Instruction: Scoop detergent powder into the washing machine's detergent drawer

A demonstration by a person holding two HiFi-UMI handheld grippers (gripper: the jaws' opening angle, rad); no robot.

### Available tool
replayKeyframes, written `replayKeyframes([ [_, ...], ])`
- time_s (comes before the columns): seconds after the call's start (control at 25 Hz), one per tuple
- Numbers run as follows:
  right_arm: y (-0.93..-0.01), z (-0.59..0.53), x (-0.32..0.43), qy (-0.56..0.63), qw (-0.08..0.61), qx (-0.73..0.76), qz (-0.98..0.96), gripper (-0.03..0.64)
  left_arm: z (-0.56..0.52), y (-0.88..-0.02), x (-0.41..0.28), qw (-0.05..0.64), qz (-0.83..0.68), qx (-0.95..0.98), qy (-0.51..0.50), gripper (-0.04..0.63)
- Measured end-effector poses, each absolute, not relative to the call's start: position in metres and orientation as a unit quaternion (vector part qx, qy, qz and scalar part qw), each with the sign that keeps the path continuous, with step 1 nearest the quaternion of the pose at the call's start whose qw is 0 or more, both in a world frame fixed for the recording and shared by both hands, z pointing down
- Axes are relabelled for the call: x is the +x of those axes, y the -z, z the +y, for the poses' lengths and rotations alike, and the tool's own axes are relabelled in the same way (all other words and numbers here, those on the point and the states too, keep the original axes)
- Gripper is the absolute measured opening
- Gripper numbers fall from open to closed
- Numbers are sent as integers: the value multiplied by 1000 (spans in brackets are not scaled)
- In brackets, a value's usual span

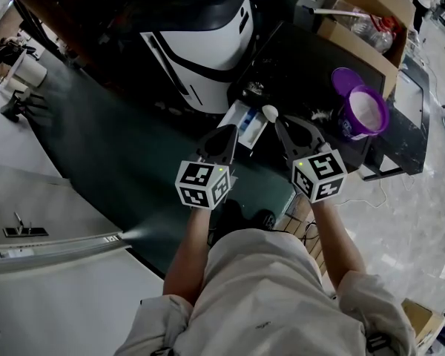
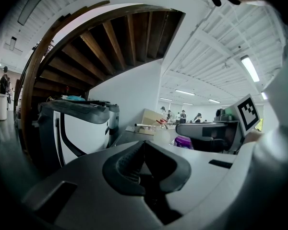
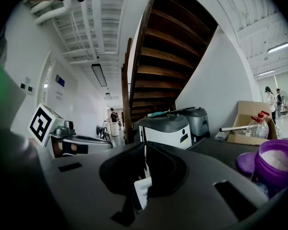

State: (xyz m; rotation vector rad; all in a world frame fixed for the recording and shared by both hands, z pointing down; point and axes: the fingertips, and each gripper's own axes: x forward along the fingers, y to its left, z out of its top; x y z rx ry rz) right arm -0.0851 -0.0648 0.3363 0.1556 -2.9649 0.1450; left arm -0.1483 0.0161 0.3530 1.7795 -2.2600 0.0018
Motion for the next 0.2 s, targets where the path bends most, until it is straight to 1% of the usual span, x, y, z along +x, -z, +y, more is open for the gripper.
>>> replayKeyframes([
  [0.2,-336,-65,-84,-50,86,52,-994,11,15,-354,-148,135,-779,613,-2,20],
])
